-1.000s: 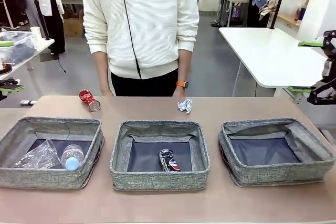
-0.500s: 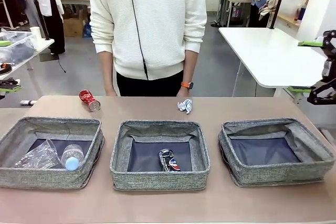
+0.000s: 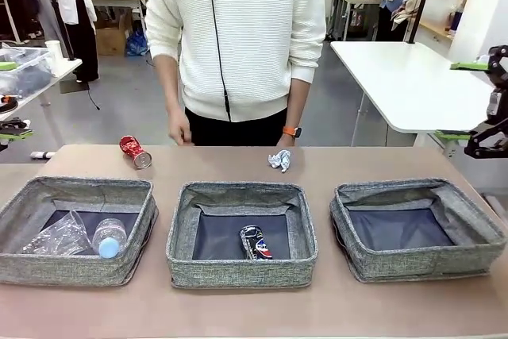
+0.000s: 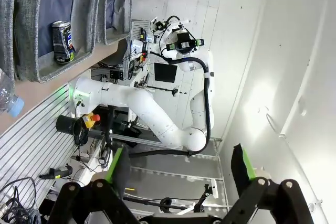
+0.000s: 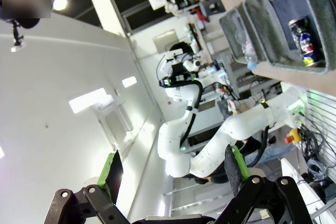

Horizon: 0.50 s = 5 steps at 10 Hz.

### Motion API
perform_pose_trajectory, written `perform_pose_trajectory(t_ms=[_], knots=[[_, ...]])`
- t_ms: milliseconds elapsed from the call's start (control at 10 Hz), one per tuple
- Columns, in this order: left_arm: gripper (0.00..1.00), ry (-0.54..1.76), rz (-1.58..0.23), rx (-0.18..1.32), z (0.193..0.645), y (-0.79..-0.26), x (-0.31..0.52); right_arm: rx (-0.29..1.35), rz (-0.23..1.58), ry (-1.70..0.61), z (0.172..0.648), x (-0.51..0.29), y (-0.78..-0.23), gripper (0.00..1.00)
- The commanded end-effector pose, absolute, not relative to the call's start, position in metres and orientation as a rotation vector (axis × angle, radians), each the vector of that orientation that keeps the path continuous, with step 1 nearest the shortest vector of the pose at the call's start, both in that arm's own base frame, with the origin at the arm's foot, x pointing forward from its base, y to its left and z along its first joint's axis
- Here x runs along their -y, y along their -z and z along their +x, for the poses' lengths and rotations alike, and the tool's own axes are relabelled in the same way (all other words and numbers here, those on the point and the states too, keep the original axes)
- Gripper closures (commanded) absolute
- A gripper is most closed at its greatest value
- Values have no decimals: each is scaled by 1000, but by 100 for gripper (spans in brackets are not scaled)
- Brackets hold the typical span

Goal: Sort the waste into the appropriate baskets.
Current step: Pick up the waste item pointed out by the person.

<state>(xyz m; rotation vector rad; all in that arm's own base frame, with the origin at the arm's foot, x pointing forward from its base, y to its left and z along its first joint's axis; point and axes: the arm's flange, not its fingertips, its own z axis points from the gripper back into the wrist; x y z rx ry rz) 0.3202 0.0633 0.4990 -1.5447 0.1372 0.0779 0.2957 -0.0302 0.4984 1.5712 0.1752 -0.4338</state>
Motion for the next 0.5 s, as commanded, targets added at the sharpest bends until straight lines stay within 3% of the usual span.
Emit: perform_pose_trajectory(t_ms=[0, 400], knots=[[0, -50, -1547, -130, 319, -499, -64, -167, 1592, 419, 294, 28, -499, 0], [0, -50, -1547, -130, 319, -499, -64, -167, 1592, 419, 294, 28, -499, 0]])
